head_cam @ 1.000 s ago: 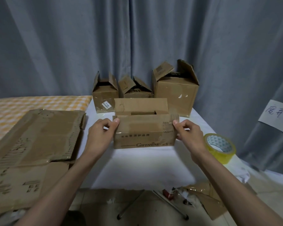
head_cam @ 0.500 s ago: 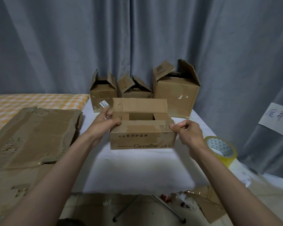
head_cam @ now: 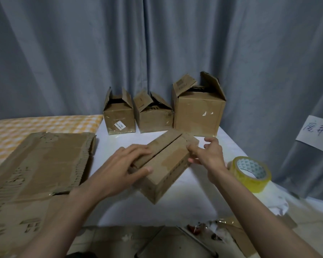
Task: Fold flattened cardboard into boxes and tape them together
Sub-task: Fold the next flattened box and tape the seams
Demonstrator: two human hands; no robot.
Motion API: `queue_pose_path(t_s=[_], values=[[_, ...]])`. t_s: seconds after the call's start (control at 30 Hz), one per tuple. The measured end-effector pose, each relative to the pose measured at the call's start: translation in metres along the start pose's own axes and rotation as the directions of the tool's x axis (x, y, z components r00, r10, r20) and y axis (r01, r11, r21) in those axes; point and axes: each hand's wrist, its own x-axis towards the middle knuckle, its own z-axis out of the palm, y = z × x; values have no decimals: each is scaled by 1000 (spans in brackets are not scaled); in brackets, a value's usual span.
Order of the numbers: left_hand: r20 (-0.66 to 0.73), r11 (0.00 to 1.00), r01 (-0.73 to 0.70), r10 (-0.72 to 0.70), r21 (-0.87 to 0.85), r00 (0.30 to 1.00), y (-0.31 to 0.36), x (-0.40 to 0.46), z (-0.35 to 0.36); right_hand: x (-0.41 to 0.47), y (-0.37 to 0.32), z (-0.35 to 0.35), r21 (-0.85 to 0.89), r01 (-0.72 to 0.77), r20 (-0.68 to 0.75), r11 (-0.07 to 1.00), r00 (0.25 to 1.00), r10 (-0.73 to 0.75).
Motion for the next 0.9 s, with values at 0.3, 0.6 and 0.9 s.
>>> queue_pose_path(t_s=[0.3, 0.6, 0.9], values=[[14, 1000, -8, 8, -9, 1000, 16, 1, 17, -28, -5, -1, -406, 306, 193, 861, 950, -246], [-115, 999, -38, 35, -25, 993, 60, 54, 64, -23, 2, -37, -630, 461, 315, 625, 887, -337], [-77, 988, 19, -7, 152, 997, 67, 83, 98, 5, 14, -33, -771, 481, 387, 417, 874, -293]])
